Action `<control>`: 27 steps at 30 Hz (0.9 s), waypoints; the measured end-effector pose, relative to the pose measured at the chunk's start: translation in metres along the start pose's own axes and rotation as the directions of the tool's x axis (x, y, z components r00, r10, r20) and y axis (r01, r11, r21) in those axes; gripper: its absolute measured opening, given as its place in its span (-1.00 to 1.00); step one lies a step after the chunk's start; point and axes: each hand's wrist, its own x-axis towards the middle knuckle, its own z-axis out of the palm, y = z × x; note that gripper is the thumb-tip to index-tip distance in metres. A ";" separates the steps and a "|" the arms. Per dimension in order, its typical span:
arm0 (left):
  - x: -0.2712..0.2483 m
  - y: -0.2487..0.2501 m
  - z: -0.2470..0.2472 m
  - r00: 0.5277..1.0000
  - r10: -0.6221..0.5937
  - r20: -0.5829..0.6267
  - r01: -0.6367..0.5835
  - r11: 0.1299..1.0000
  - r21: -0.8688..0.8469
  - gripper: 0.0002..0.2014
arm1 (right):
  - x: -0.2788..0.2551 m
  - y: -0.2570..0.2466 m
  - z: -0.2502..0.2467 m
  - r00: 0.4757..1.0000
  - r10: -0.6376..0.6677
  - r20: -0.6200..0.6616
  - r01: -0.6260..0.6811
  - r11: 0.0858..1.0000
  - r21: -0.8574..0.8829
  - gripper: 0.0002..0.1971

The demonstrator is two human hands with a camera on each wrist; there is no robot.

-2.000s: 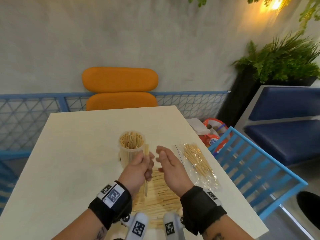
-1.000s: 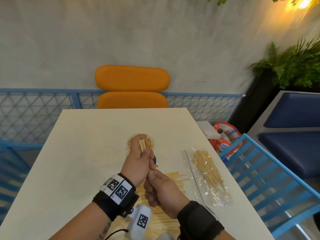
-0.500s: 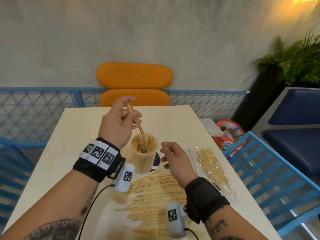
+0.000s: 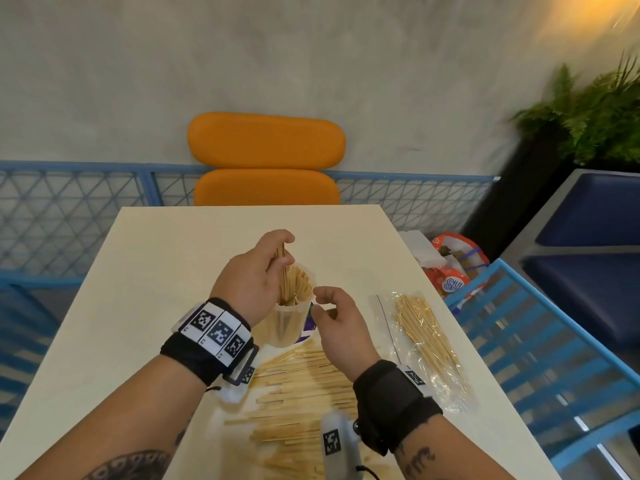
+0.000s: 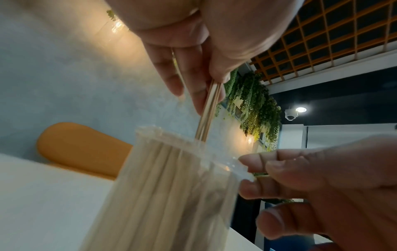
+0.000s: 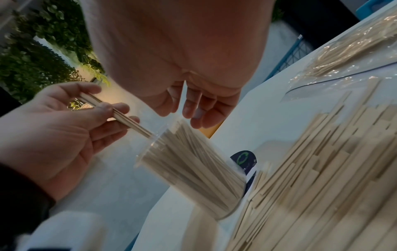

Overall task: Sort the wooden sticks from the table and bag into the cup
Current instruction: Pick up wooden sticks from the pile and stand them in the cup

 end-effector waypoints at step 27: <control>-0.026 -0.060 0.018 0.950 -0.017 0.311 -0.029 0.989 0.144 -0.43 | 0.006 -0.028 0.017 0.928 -0.062 0.367 0.289 0.740 -0.607 -0.44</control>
